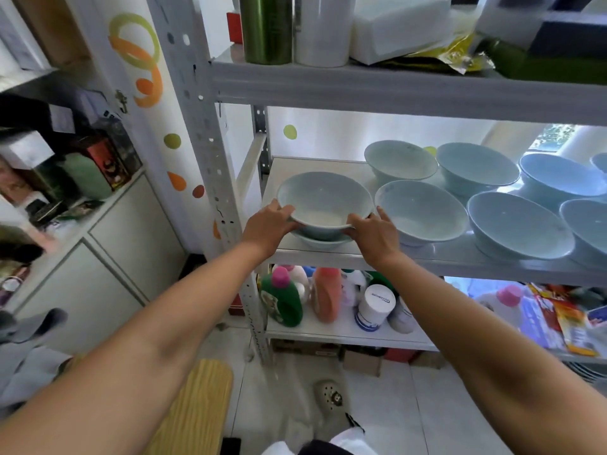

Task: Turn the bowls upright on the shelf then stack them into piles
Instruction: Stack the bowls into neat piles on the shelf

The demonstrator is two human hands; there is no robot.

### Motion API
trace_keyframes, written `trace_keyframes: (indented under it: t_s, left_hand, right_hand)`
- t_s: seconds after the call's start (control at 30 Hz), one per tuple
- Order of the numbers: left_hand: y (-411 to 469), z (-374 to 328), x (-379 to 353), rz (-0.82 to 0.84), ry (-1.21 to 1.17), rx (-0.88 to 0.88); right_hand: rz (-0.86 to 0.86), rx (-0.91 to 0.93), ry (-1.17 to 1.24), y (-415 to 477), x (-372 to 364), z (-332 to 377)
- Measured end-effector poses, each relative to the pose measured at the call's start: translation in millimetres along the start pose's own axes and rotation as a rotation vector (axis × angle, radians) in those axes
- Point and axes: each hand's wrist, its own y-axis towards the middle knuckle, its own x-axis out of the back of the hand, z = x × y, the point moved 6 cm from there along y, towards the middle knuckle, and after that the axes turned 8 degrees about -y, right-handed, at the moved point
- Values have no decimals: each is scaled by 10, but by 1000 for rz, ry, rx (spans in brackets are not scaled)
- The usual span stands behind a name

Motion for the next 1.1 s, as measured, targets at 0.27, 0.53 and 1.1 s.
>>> trace_keyframes:
  t_s: [0.27,0.53,1.1]
  left_hand:
    - [43,-103,-129,62,158,-121]
    - [497,-473,-177,21,123,-164]
    - [1957,-1271,-760,237,306,-122]
  right_hand:
    - [136,111,-60,31,-16,-125]
    - [110,202,-163,72,22,-484]
    - [161,-36,-273,1119,-181,-2100]
